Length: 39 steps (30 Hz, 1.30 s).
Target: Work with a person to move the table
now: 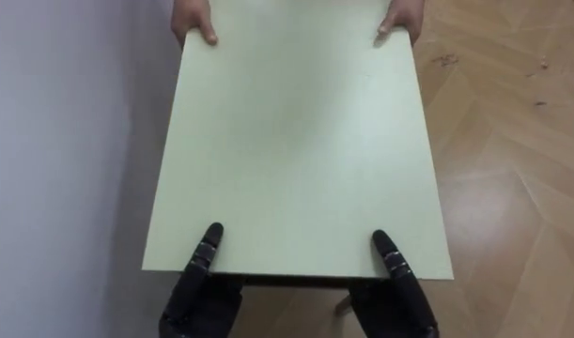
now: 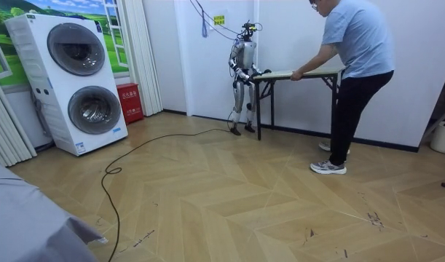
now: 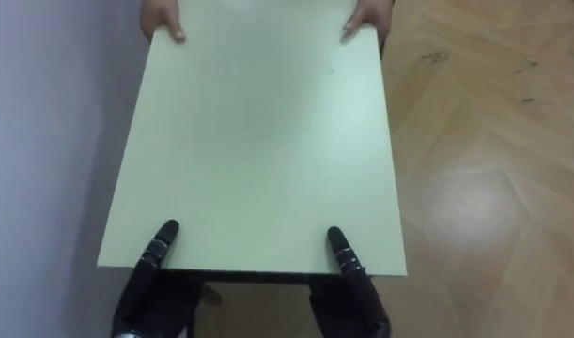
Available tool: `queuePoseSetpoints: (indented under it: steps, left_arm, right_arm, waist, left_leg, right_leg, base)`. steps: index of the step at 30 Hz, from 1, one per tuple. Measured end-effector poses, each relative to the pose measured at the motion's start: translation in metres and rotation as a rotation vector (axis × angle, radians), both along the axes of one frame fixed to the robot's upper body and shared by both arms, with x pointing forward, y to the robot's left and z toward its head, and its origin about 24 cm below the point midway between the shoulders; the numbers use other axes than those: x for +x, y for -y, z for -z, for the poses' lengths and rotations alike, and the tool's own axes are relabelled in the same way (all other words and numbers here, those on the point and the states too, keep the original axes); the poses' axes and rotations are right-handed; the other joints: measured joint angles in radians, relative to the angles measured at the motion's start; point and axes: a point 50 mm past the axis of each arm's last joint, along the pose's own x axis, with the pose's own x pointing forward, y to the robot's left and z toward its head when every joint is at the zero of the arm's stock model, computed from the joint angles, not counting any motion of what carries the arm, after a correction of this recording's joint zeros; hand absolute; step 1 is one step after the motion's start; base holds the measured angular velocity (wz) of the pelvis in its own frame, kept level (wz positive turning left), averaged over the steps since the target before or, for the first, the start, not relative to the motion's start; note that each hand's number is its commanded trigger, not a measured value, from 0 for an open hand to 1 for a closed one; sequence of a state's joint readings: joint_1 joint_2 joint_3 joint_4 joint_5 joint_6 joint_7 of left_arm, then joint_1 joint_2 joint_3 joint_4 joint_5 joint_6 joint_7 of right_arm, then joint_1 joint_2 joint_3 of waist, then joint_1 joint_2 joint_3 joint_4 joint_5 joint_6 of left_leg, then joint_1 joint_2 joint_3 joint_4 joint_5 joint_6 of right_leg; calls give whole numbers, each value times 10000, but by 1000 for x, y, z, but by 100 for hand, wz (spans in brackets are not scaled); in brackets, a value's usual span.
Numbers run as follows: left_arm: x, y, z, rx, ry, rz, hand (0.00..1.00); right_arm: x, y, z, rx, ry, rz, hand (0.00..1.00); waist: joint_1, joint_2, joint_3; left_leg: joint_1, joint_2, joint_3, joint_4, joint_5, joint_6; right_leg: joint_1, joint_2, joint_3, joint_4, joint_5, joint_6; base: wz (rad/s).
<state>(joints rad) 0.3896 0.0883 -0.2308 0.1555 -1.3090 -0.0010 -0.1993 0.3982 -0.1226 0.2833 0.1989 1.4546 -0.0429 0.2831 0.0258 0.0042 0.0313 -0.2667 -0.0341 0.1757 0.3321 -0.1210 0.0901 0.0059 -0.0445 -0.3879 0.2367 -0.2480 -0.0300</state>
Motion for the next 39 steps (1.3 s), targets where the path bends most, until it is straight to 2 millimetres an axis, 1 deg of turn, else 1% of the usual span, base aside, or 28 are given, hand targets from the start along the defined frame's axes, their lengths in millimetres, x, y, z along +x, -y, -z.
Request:
queuePoseSetpoints:
  steps: [1, 2, 3, 5, 8, 13, 14, 15, 16, 17, 18, 19, 20, 21, 22, 23, 24, 25, 27, 28, 30, 34, 35, 39]
  left_arm:
    - [1, 1, 0, -19, -23, 49, 100]
    - [1, 4, 1, -64, -72, 143, 100]
    - [1, 5, 1, -119, -141, 159, 100]
    - [-2, 5, 2, -168, -248, 44, 100]
    - [-3, 5, 3, -162, -408, -37, 100]
    - [-2, 6, 5, -118, -583, -27, 100]
    - [-3, 6, 5, -98, -661, -28, 100]
    - [-3, 6, 6, -96, -713, -23, 100]
    - [-4, 6, 6, -92, -732, -26, 100]
    - [-4, 6, 7, -68, -784, -33, 100]
    - [-5, 6, 8, -44, -860, -30, 100]
    - [-5, 6, 9, -39, -910, -18, 100]
    - [-6, 7, 10, -50, -954, -12, 100]
    - [-6, 7, 10, -51, -950, 9, 100]
    - [-6, 7, 10, -43, -954, 10, 100]
    - [-6, 8, 11, -36, -979, 65, 100]
    - [-6, 7, 11, 7, -1010, 95, 100]
    - [-6, 7, 12, 35, -1038, 104, 100]
    - [-8, 5, 15, 159, -1136, 111, 100]
    - [-8, 5, 15, 200, -1143, 140, 100]
    - [-10, 5, 17, 338, -1210, 227, 100]
    - [-12, 4, 18, 429, -1159, 323, 100]
    - [-12, 4, 19, 451, -1132, 340, 100]
    - [-13, 5, 20, 531, -1080, 463, 100]
  right_arm:
    - [0, 1, 0, -11, -12, 36, 100]
    - [0, 2, 0, -37, -12, 82, 100]
    - [0, 5, 0, -75, -20, 110, 100]
    - [0, 7, 0, -131, -88, 31, 100]
    - [0, 6, 0, -174, -236, -28, 100]
    - [-2, 7, 1, -192, -430, 22, 100]
    - [-3, 7, 2, -200, -484, 33, 100]
    - [-4, 6, 2, -192, -556, 65, 100]
    - [-4, 6, 3, -180, -585, 80, 100]
    - [-5, 5, 3, -148, -650, 111, 100]
    - [-7, 5, 5, -151, -730, 127, 100]
    - [-8, 5, 5, -171, -769, 125, 100]
    - [-9, 5, 5, -216, -781, 104, 100]
    - [-8, 5, 5, -246, -740, 70, 100]
    - [-8, 4, 5, -243, -746, 62, 100]
    - [-10, 4, 6, -205, -799, 106, 100]
    - [-11, 3, 6, -151, -844, 198, 100]
    - [-13, 2, 7, -137, -897, 229, 100]
    - [-17, 3, 10, -169, -1037, 242, 100]
    - [-18, 3, 11, -154, -1051, 244, 100]
    - [-20, 3, 13, -133, -1162, 243, 100]
    - [-22, 4, 16, -127, -1236, 204, 100]
    - [-23, 4, 16, -114, -1264, 185, 100]
    - [-24, 6, 18, -116, -1317, 176, 100]
  waist:
    - [-9, -4, 1]
    - [22, -13, -1]
    - [74, 11, -2]
    - [115, 57, -24]
    - [190, 56, -24]
    - [209, 54, -24]
    - [210, 54, -23]
    - [217, 60, -18]
    - [221, 61, -18]
    - [225, 75, -11]
    - [222, 90, -1]
    - [210, 126, 17]
    - [178, 175, 19]
    - [155, 201, 26]
    - [100, 206, 24]
    - [-74, 203, 23]
    - [-260, 163, 6]
    - [-310, 122, -9]
    - [-331, 121, -10]
    - [-331, 107, -10]
    - [-287, 79, 5]
    - [-266, 19, 14]
    - [-232, -11, 32]
    - [-192, -60, 13]
  left_leg:
    - [-3, 84, 430, -34, 37, 62]
    - [-4, 64, 404, -108, 51, 87]
    - [-5, 28, 287, -135, 50, 87]
    - [57, -14, 136, -217, 50, 89]
    - [202, -12, 124, -285, 49, 81]
    - [354, -40, 111, -311, 46, 83]
    - [435, -39, 134, -319, 33, 95]
    - [511, -23, 156, -313, -60, 110]
    - [530, -6, 162, -288, -123, 112]
    - [567, 46, 154, -259, -235, 121]
    - [656, 56, 80, -264, -312, 142]
    - [717, 46, -51, -253, -364, 153]
    - [716, -26, -448, -207, -415, 162]
    - [706, -104, -797, -249, -420, 156]
    - [714, -152, -977, -248, -416, 152]
    - [766, -234, -1253, -226, -411, 141]
    - [829, -328, -1420, -237, -418, 115]
    - [887, -381, -1473, -244, -437, 86]
    - [1124, -291, -1452, -367, -494, -4]
    - [1217, -269, -1454, -431, -505, -19]
    - [1446, -232, -1500, -648, -529, -51]
    - [1618, -212, -1468, -787, -528, -53]
    - [1646, -208, -1455, -810, -528, -52]
    - [1700, -203, -1451, -859, -528, -49]
  right_leg:
    - [15, 31, -41, 2, -10, 1]
    - [11, 70, 9, -5, -67, -8]
    - [6, 92, 7, -10, -100, -25]
    - [70, 109, -109, -1, -102, -27]
    - [195, 101, -273, 19, -101, -28]
    - [200, 10, -270, 358, -106, -12]
    - [122, -67, -247, 663, -134, 37]
    - [-3, -155, -241, 1108, -198, 148]
    - [-125, -218, -237, 1456, -234, 210]
    - [-489, -370, -217, 2369, -250, 254]
    - [-976, -589, -76, 3462, -171, 404]
    - [-1249, -623, 106, 3841, -218, 566]
    - [-1592, -573, 726, 3831, -453, 633]
    - [-1925, -569, 1161, 3277, -589, 540]
    - [-2007, -571, 1328, 2877, -592, 527]
    - [-2042, -575, 1517, 1878, -463, 538]
    - [-2010, -622, 1718, 1342, 208, 572]
    - [-1951, -617, 1761, 1284, 552, 513]
    - [-1477, -527, 1549, 999, 623, 408]
    - [-1388, -498, 1540, 923, 629, 404]
    - [-1104, -398, 1627, 669, 659, 408]
    - [-873, -337, 1643, 372, 755, 446]
    - [-841, -330, 1653, 329, 783, 455]
    - [-739, -304, 1664, 163, 864, 476]
  base:
    - [88]
    - [43]
    - [27]
    - [13]
    - [4]
    - [0]
    - [-4]
    - [-7]
    - [-8]
    - [-8]
    - [-7]
    - [-6]
    - [-9]
    - [-4]
    - [20]
    - [54]
    - [62]
    - [50]
    - [23]
    - [10]
    - [-2]
    - [-2]
    - [0]
    - [-2]
